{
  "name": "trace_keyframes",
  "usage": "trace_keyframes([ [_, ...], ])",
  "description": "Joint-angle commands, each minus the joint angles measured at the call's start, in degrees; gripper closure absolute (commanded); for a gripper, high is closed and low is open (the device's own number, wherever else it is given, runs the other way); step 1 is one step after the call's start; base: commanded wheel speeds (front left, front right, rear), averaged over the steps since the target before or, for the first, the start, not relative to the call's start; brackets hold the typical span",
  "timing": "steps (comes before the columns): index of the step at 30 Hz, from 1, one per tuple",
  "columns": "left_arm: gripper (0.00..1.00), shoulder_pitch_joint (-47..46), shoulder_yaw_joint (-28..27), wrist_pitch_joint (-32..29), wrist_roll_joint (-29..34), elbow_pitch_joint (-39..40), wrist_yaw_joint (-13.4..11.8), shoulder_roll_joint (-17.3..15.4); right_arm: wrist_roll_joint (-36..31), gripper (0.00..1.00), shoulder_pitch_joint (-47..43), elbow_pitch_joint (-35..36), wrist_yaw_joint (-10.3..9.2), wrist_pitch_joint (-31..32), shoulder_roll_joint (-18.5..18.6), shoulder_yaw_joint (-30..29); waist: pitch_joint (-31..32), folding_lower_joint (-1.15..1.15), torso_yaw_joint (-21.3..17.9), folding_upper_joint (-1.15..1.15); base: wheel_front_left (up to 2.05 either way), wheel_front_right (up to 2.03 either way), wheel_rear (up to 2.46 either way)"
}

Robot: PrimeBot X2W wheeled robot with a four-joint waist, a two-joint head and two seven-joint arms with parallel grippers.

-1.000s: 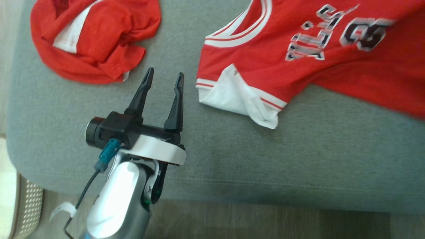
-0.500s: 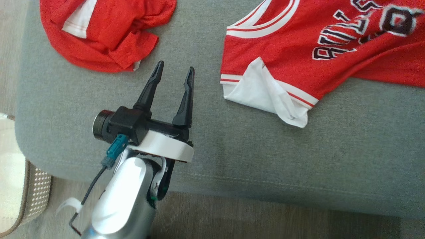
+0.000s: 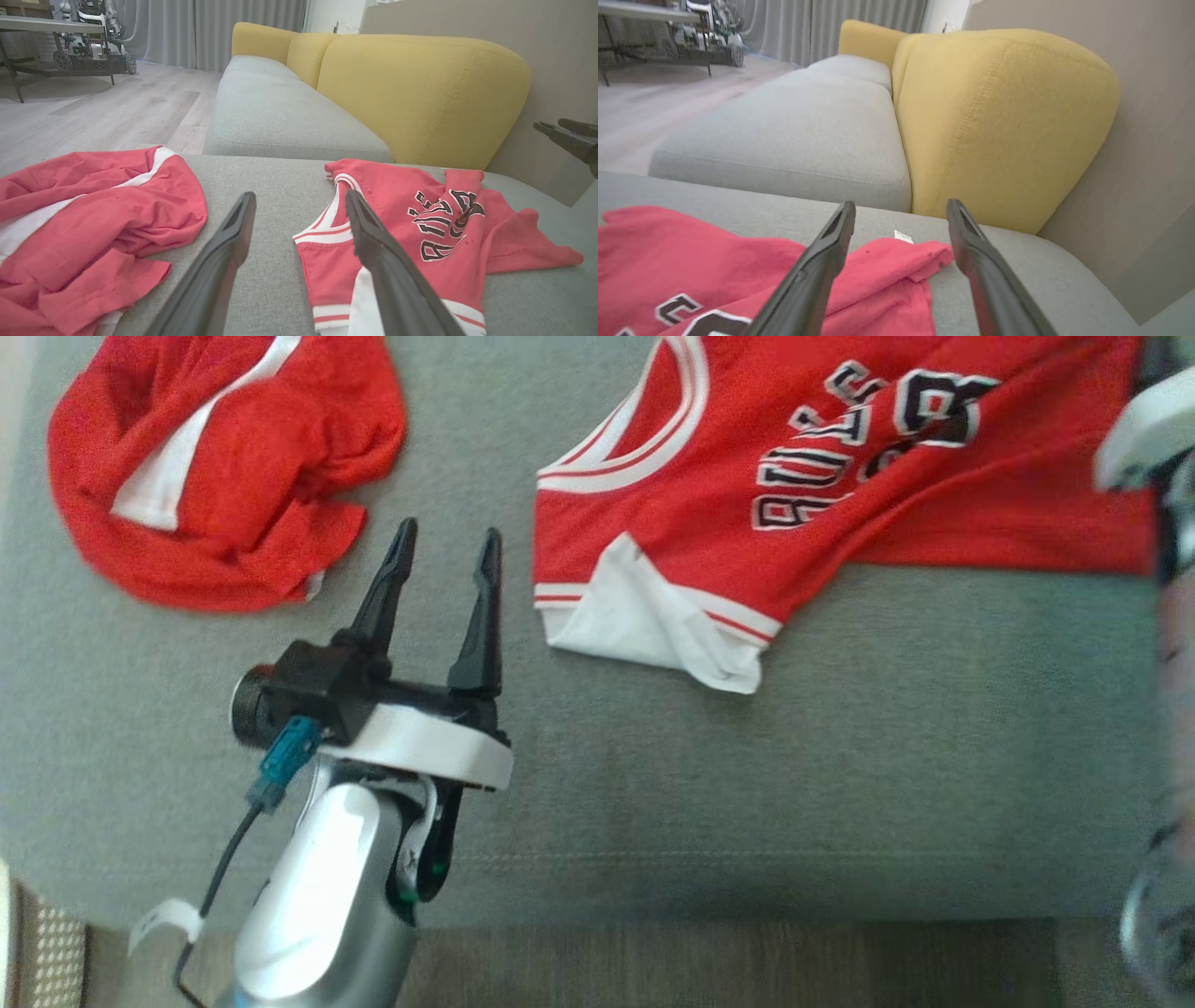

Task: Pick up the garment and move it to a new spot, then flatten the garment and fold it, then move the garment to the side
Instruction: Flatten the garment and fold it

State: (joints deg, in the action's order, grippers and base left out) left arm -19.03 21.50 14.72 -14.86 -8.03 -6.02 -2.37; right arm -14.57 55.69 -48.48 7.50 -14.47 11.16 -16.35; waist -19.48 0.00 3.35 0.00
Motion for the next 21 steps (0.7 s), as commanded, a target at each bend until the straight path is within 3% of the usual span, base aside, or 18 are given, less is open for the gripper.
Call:
trace_keyframes([
  [1, 0.0, 0.0, -2.02, 0.28, -0.12, 1.36, 0.08, -0.51, 1.41, 0.0, -1.57, 2.92, -0.01, -0.5, -0.74, 1.19, 2.23, 0.0, -2.25, 0.0, 0.0, 0.0, 0.0],
  [12, 0.0, 2.77, -5.18, 0.28, -2.55, -1.14, 0.31, -0.51, 15.69, 0.0, -27.7, 22.57, -0.01, -0.52, -7.72, 7.47, 5.42, 0.0, -7.93, 0.0, 0.0, 0.0, 0.0],
  [21, 0.0, 0.39, -4.61, 0.28, -2.32, -7.95, 2.33, -0.51, 20.73, 0.0, -32.76, 28.28, -0.01, -0.52, -8.26, 10.94, 3.47, 0.0, -11.77, 0.0, 0.0, 0.0, 0.0],
])
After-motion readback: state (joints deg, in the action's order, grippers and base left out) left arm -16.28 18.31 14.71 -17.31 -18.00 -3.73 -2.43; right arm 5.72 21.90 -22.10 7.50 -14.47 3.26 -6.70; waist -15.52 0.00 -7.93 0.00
